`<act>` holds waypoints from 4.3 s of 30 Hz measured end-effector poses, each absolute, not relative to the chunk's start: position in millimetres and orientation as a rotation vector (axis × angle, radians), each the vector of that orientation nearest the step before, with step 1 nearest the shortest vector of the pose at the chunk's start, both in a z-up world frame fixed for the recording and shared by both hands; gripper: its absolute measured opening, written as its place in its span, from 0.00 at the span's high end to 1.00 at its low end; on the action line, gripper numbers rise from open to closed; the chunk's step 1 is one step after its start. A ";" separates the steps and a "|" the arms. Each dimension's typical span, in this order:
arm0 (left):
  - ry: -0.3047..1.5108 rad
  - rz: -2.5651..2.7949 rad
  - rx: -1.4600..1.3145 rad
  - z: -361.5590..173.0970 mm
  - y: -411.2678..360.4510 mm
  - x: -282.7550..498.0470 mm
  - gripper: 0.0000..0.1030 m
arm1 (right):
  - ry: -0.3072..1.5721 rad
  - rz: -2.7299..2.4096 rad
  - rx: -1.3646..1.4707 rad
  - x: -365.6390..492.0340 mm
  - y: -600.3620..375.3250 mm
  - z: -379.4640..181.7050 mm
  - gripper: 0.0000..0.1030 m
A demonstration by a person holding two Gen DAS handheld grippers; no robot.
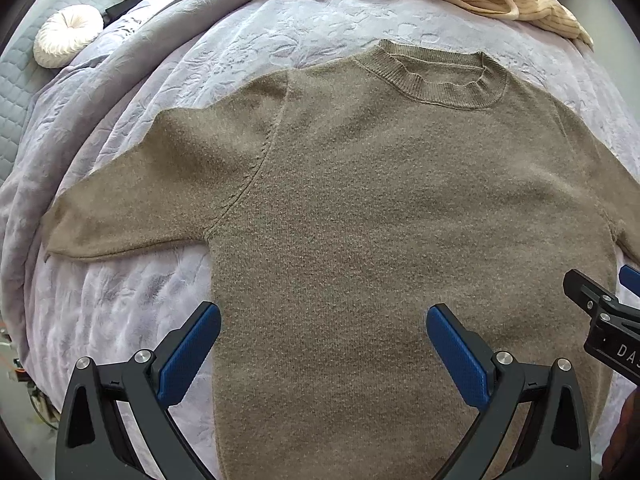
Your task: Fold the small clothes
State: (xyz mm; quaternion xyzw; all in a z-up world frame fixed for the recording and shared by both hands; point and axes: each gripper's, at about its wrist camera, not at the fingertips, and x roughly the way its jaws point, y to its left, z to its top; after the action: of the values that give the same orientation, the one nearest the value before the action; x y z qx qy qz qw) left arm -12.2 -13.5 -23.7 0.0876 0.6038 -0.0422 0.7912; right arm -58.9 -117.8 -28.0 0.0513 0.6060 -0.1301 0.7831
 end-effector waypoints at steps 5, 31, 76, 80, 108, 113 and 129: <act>1.312 -0.090 0.194 -27.4 -20.6 -4.7 0.00 | 1.314 -0.286 0.115 -59.5 -119.5 -28.5 0.04; 1.326 -0.084 0.188 -31.5 -14.6 7.0 0.00 | 1.319 -0.285 0.129 -58.2 -118.8 -31.6 0.04; 1.363 -0.076 0.180 -47.7 -13.9 6.1 0.00 | 1.313 -0.257 0.184 -70.5 -142.1 -31.8 0.04; 1.365 -0.077 0.180 -47.9 -13.0 6.0 0.00 | 1.313 -0.260 0.186 -74.2 -143.5 -30.4 0.04; 1.404 -0.073 0.035 -64.3 47.3 18.1 0.00 | 1.334 -0.186 0.094 -49.3 -86.6 -31.2 0.04; 1.395 -0.044 -0.086 -73.3 102.6 31.0 0.00 | 1.353 -0.123 0.064 -38.6 -50.0 -38.3 0.04; 1.113 0.206 -0.611 -100.0 375.4 96.9 0.00 | 1.361 0.091 -0.079 -17.4 73.3 -38.5 0.04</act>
State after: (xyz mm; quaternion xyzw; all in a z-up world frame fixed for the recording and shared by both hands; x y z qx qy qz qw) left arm 96.9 375.4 -100.0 -0.2848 0.5191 0.0962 0.8001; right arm -17.4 73.3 -38.4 -0.0366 0.6287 0.0422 0.7756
